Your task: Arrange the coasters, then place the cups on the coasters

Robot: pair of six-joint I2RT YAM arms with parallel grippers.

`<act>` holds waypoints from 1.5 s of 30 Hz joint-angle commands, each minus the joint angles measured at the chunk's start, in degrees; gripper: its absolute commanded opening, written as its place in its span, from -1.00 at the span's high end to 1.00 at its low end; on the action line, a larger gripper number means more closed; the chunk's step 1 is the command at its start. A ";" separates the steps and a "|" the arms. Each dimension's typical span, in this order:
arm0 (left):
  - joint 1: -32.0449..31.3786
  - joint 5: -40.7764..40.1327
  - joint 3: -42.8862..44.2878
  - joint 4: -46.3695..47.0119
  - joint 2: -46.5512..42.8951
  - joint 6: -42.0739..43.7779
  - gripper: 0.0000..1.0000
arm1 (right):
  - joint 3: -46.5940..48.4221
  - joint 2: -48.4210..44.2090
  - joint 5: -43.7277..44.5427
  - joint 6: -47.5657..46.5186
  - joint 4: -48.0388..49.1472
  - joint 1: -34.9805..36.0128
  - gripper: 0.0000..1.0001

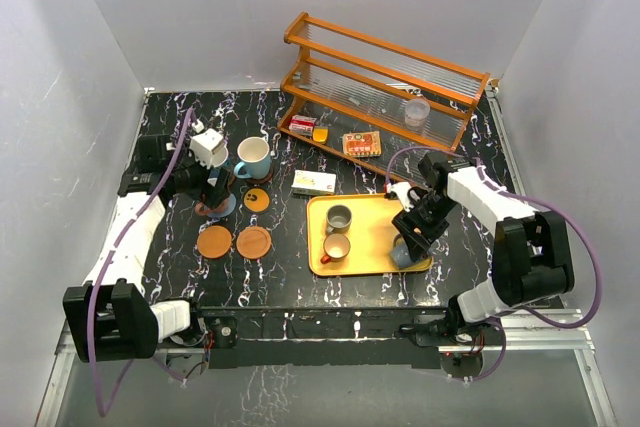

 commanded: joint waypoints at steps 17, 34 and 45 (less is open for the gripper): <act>-6.96 -5.45 0.20 2.83 2.05 3.12 -0.80 | 10.12 7.52 -15.33 -5.04 -5.81 1.77 0.07; -7.86 -8.20 0.85 2.97 1.50 3.74 -0.82 | 16.53 12.18 -16.86 -5.18 -5.78 2.04 1.00; -7.82 -0.17 3.87 2.61 2.61 0.72 -0.83 | 22.85 5.43 -8.02 -3.54 -6.51 3.22 1.00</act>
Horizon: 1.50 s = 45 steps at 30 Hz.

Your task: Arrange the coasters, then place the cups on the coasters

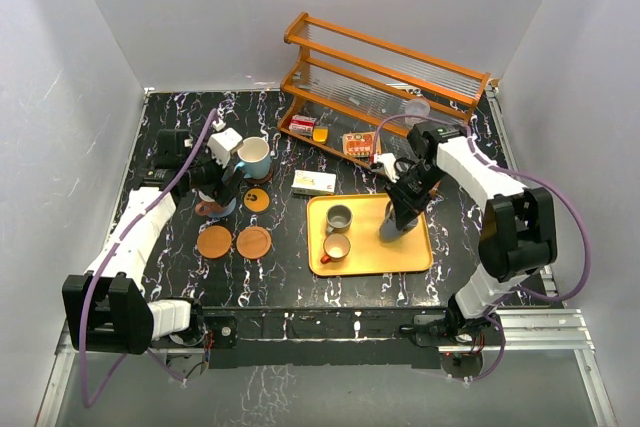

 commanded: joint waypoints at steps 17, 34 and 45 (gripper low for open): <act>-0.41 17.93 0.87 0.67 -1.25 0.91 -0.82 | 1.98 -9.25 26.47 5.22 8.95 17.72 1.00; -0.41 17.73 -0.17 0.56 -2.10 1.70 -0.82 | -3.80 -7.28 33.96 5.11 12.45 24.00 0.90; -0.41 16.68 -0.04 0.78 -2.03 0.29 -0.85 | -2.50 -12.48 33.33 7.68 13.61 23.69 0.31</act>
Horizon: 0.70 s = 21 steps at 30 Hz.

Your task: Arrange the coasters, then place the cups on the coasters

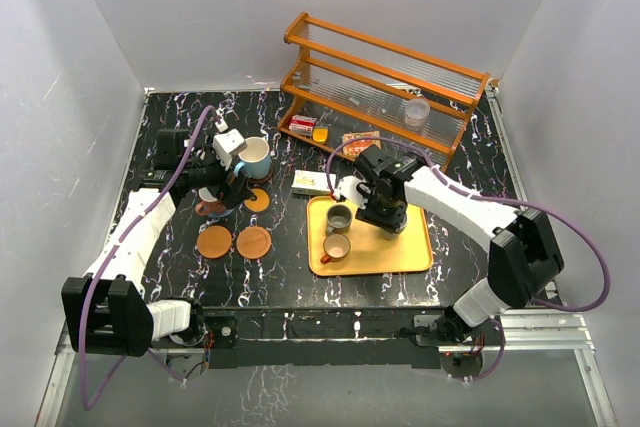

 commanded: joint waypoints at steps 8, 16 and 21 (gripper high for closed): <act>-0.30 0.27 0.96 -1.75 -0.99 -0.63 -0.86 | 1.94 -10.92 -3.07 8.33 6.35 -9.83 0.15; -0.30 0.98 0.75 -1.79 -1.27 1.53 -0.86 | -1.24 -6.46 -5.21 14.95 8.53 -18.43 0.09; -0.32 1.14 0.30 -1.35 -1.54 1.31 -0.86 | -1.63 -5.00 -8.56 16.38 9.11 -19.75 0.09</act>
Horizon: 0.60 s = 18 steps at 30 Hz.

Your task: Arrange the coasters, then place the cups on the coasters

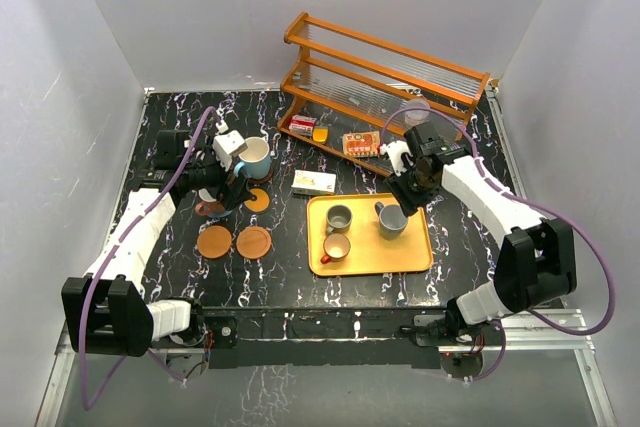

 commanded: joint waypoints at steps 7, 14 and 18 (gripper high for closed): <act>-0.30 1.57 -0.44 0.34 -1.69 1.03 -0.87 | -1.36 1.16 -4.81 3.79 4.05 -1.18 0.10; -0.35 1.13 -0.39 0.58 -1.80 1.45 -0.87 | -1.63 4.05 -5.93 4.09 4.83 -1.29 0.41; -0.39 1.90 -0.31 0.75 -1.38 2.61 -0.87 | 0.16 5.43 -7.41 2.85 4.44 -1.21 0.72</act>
